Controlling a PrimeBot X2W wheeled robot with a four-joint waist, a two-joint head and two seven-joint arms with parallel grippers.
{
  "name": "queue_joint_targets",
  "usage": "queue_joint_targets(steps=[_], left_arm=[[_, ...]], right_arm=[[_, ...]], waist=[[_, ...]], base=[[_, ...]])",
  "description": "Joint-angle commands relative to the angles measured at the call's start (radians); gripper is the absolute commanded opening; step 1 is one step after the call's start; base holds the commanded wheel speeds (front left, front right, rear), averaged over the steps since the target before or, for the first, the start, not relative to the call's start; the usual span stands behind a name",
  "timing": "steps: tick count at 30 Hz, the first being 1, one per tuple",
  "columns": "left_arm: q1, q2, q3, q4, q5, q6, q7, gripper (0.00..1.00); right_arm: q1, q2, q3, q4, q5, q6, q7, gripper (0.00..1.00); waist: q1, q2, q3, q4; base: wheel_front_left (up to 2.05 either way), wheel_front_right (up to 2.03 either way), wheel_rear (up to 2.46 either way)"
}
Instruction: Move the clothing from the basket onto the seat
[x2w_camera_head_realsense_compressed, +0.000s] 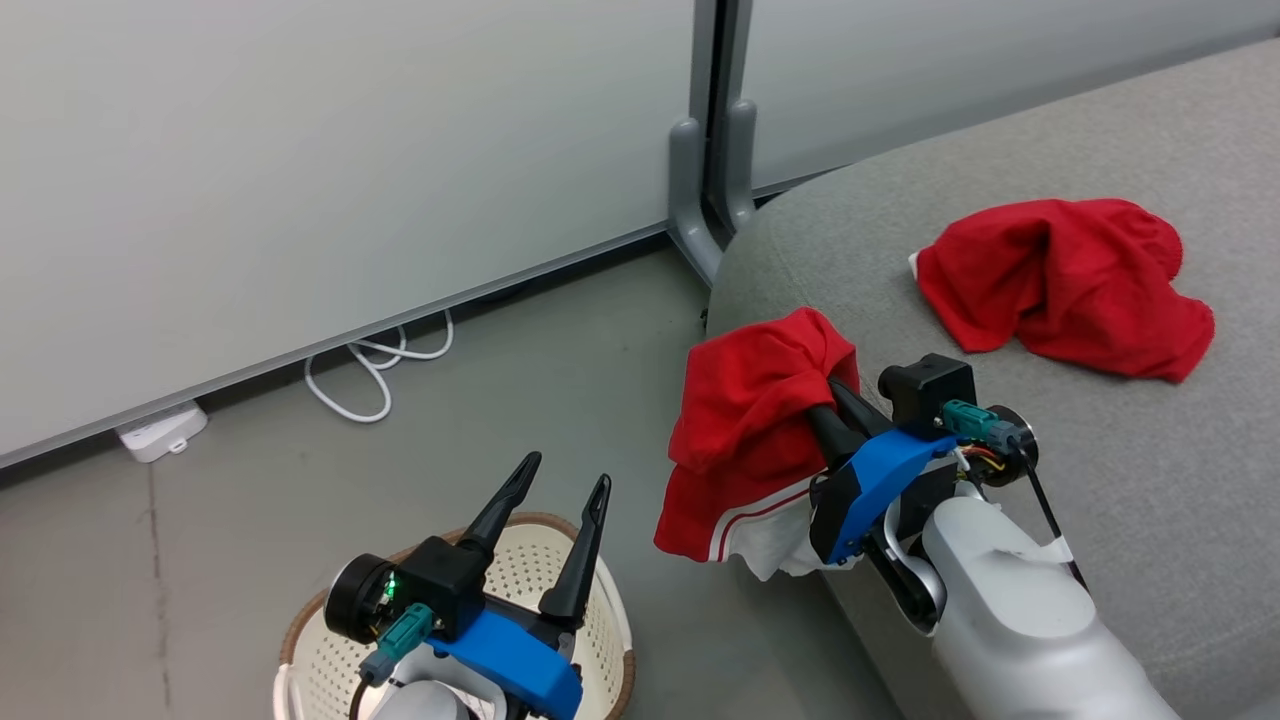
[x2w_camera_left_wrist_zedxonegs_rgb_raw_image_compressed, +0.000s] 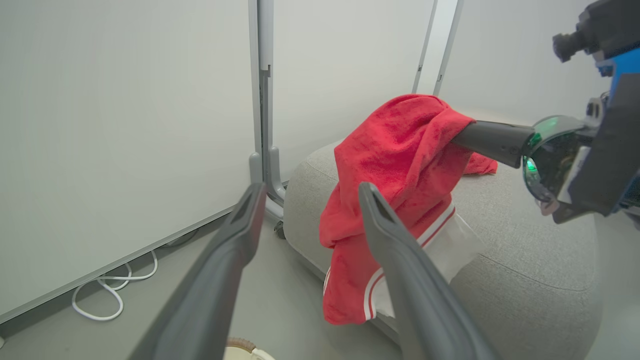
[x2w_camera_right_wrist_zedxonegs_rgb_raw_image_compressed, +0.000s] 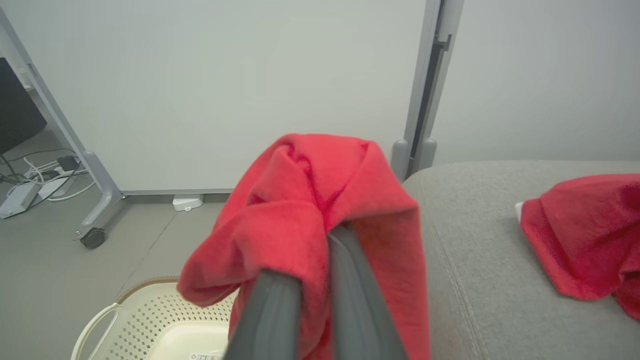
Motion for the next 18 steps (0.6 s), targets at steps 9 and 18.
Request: queue_joint_targets(steps=[9,18], left_arm=[[-0.025,0.017,0.002,-0.003,0.007,-0.007,-0.005,1.00],[-0.038,0.024,-0.007,0.002,0.006,-0.007,-0.005,1.00]], right_arm=[[0.021,-0.003,-0.033,-0.025,-0.014,0.000,-0.005,0.00],[0.040,-0.002,-0.054,-0.041,-0.024,0.000,-0.005,0.00]], waist=[[0.0000,0.0000,0.039,-0.129],[0.0000,0.0000,0.057,-0.167]], base=[[0.00,0.00,0.00],[0.00,0.00,0.00]])
